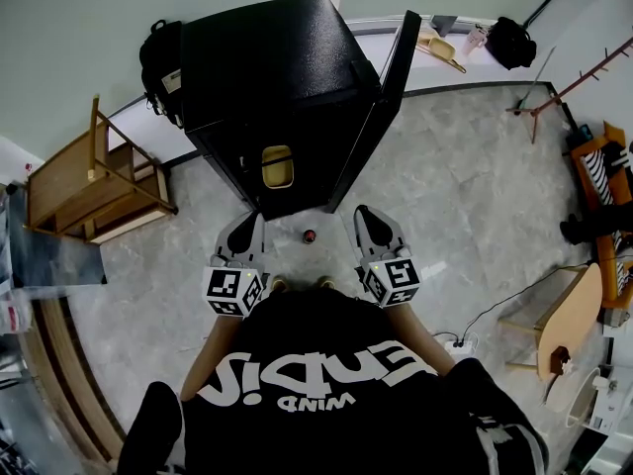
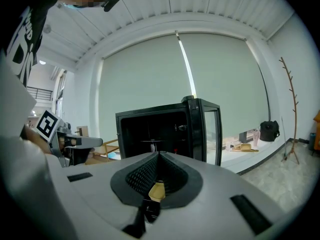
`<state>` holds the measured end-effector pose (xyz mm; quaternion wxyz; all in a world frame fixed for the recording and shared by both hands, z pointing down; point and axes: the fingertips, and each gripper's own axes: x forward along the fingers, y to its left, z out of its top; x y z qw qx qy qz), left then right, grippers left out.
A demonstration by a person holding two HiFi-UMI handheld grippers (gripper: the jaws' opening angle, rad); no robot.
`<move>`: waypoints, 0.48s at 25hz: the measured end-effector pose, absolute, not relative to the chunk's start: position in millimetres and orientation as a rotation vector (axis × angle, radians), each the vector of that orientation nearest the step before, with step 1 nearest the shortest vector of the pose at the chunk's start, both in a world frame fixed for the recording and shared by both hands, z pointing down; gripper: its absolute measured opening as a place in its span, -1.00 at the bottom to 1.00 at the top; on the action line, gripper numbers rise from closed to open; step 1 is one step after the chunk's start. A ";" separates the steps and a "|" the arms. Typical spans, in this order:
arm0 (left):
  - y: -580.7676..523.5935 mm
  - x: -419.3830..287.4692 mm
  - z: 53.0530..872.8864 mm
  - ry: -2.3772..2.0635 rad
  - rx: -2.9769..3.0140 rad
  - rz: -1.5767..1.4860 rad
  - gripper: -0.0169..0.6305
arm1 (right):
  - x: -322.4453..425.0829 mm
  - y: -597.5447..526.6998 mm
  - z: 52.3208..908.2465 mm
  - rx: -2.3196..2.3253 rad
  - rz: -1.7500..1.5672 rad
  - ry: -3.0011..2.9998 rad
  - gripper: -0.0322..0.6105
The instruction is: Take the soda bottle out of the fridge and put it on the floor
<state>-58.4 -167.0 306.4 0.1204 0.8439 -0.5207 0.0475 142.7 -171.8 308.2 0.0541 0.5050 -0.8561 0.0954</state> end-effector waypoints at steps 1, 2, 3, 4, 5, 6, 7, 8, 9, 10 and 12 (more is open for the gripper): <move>-166.2 -57.9 306.9 -1.521 2.463 0.139 -0.92 | 143.7 -171.2 308.6 1.536 0.291 -2.599 -0.82; -165.5 -57.4 307.5 -1.519 2.462 0.140 -0.92 | 144.5 -170.6 309.1 1.537 0.293 -2.598 -0.82; -165.0 -56.8 308.1 -1.518 2.460 0.141 -0.92 | 145.1 -170.0 309.6 1.537 0.296 -2.597 -0.82; -164.5 -56.3 308.6 -1.517 2.459 0.142 -0.92 | 145.6 -169.3 310.3 1.537 0.300 -2.596 -0.82; -164.0 -56.0 309.1 -1.517 2.458 0.143 -0.92 | 146.0 -168.6 311.2 1.537 0.305 -2.596 -0.82; -163.4 -55.7 309.4 -1.518 2.458 0.144 -0.92 | 146.4 -168.0 311.8 1.537 0.307 -2.595 -0.82; -162.9 -55.4 309.8 -1.518 2.458 0.145 -0.93 | 146.9 -167.7 312.3 1.539 0.306 -2.594 -0.82; -162.5 -55.0 310.2 -1.518 2.457 0.145 -0.92 | 147.7 -167.3 312.9 1.542 0.305 -2.592 -0.82; -162.2 -54.6 310.6 -1.518 2.456 0.146 -0.92 | 148.8 -166.9 313.6 1.545 0.306 -2.589 -0.82; -161.9 -54.2 311.1 -1.518 2.454 0.145 -0.92 | 149.7 -166.3 314.5 1.547 0.309 -2.586 -0.82; -161.1 -53.7 311.7 -1.519 2.449 0.143 -0.92 | 151.5 -164.9 316.1 1.550 0.314 -2.579 -0.82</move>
